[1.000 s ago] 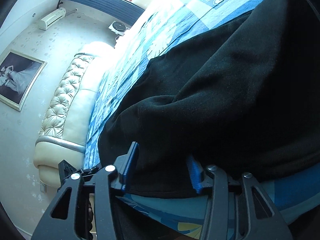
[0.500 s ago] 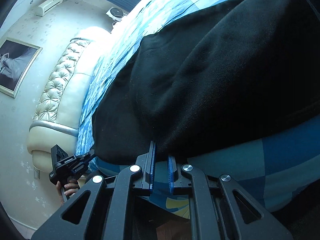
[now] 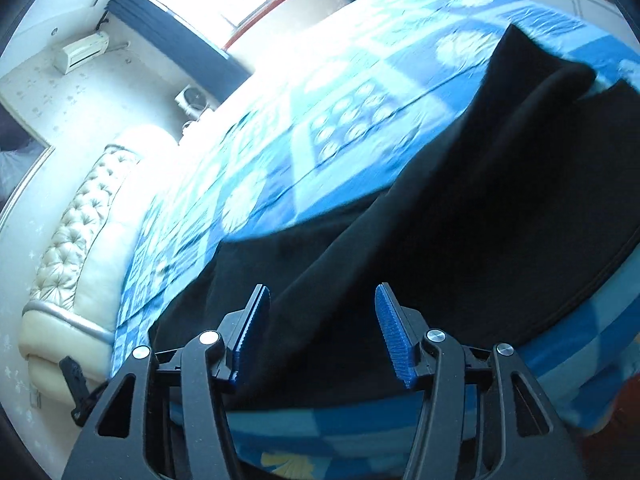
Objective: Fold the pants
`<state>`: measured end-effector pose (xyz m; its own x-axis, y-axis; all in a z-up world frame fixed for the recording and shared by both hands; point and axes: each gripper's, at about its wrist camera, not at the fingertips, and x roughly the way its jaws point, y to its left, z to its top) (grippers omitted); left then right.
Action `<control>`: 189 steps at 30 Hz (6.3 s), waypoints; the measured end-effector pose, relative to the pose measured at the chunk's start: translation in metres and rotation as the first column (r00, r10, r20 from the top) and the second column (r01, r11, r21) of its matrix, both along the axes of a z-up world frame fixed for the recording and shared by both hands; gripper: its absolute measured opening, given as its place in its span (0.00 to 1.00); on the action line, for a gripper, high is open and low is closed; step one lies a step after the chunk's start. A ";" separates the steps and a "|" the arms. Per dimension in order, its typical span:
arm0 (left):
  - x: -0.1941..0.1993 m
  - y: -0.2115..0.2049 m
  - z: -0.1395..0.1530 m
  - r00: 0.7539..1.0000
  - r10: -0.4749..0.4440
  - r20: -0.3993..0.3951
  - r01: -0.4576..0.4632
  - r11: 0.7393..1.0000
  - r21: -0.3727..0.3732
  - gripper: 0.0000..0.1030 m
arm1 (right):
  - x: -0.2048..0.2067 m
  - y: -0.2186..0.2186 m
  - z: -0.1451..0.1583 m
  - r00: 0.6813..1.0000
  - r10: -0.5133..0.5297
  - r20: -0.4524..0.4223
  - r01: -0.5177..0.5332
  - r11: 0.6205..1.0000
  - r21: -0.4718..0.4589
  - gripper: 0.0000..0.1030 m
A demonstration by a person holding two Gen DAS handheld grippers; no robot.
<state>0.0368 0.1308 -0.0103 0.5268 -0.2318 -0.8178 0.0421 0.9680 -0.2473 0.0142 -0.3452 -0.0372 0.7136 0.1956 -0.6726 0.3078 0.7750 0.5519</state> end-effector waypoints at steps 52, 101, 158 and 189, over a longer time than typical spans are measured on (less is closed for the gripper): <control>0.029 -0.046 -0.053 0.992 0.104 -0.070 -0.097 0.990 0.106 0.97 | -0.052 -0.300 -0.044 0.971 -0.235 -0.030 0.236 0.971 0.025 0.37; 0.031 -0.051 -0.055 0.990 0.127 -0.056 -0.118 0.984 0.133 0.98 | -0.135 -0.188 -0.086 0.938 -0.338 0.081 0.262 0.840 0.475 0.28; 0.025 -0.049 -0.054 0.997 0.064 -0.037 -0.059 0.992 0.112 0.98 | -0.069 -0.042 -0.104 0.972 -0.230 0.045 0.188 0.879 0.439 0.11; 0.022 -0.049 -0.054 0.998 0.052 -0.031 -0.049 0.992 0.114 0.98 | -0.069 -0.007 -0.086 1.000 0.023 -0.008 -0.018 0.912 0.410 0.20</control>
<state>0.0591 0.0820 -0.0644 0.5067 -0.1109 -0.8550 -0.0141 0.9905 -0.1369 -0.0552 -0.3523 -0.1228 0.6987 0.4709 -0.5387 0.3029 0.4874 0.8189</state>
